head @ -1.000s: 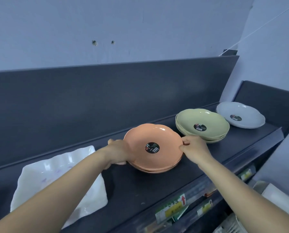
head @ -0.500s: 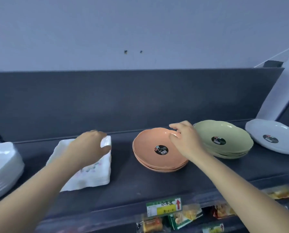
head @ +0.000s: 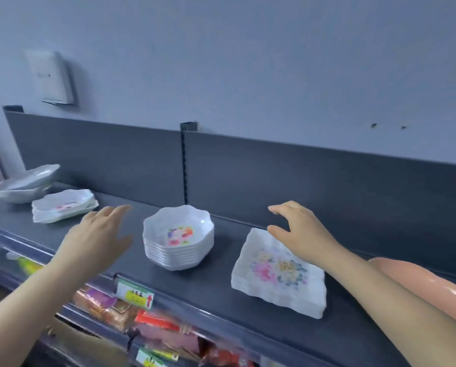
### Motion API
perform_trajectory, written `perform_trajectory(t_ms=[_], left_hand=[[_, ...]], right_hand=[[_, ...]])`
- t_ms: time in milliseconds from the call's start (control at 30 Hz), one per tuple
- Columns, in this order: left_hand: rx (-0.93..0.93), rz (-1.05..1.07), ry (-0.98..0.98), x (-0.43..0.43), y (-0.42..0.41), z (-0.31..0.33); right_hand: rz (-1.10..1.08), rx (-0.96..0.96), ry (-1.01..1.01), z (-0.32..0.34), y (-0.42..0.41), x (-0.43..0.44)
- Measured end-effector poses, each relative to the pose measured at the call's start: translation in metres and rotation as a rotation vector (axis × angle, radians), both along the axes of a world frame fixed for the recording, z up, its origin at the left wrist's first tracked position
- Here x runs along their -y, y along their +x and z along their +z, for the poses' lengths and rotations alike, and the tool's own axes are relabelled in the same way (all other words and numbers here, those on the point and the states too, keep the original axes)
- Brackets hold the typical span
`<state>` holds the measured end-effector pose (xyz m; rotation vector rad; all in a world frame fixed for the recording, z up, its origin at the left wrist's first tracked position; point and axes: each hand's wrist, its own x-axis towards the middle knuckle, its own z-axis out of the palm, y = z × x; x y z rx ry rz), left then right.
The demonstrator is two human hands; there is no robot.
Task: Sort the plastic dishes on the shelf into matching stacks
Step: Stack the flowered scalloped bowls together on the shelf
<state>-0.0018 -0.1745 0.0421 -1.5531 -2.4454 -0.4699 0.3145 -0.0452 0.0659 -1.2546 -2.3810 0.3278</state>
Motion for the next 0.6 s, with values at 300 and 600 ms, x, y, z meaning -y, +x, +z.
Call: perform_trajectory(t_ms=[300, 600], left_hand=[[-0.014, 0.111, -0.022, 0.062, -0.159, -0.005], [0.043, 0.211, 0.006, 0.093, -0.294, -0.013]], right_hand=[[0.115, 0.071, 0.014, 0.012, -0.187, 0.021], [0.221, 0.089, -0.038, 0.004, -0.366, 0.036]])
